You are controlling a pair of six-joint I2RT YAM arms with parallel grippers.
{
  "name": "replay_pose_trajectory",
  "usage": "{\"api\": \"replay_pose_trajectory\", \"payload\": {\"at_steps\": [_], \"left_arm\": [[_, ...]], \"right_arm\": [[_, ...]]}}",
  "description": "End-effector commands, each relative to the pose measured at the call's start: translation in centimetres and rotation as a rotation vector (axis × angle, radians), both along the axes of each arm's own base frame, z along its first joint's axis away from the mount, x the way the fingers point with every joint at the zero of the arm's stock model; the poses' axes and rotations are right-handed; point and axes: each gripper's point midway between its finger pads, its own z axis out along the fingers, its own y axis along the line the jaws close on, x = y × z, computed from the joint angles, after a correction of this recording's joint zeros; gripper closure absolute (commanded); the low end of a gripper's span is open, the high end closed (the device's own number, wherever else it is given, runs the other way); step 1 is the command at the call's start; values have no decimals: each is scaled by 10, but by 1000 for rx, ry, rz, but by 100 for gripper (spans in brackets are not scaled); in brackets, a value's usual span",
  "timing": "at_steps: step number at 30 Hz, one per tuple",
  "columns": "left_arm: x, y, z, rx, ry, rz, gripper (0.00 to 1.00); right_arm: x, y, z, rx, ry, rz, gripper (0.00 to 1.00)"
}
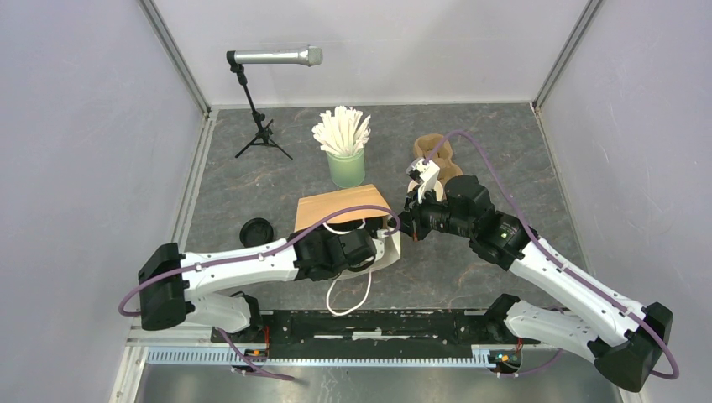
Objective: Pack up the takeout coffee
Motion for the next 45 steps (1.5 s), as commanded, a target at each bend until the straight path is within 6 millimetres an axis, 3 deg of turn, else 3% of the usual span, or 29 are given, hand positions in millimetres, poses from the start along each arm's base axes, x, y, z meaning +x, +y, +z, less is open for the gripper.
{"api": "replay_pose_trajectory", "payload": {"at_steps": [1,15,33,45], "left_arm": [[0,-6,-8,-20,19,-17,62],[3,-8,-11,-47,21,-12,60],[4,-12,3,-75,12,-18,39],[4,-12,13,-76,12,-35,32]], "right_arm": [[0,3,13,35,-45,21,100],[3,4,17,29,-54,20,100],[13,2,14,-20,-52,-15,100],[22,4,12,-48,-39,-45,100]]}}
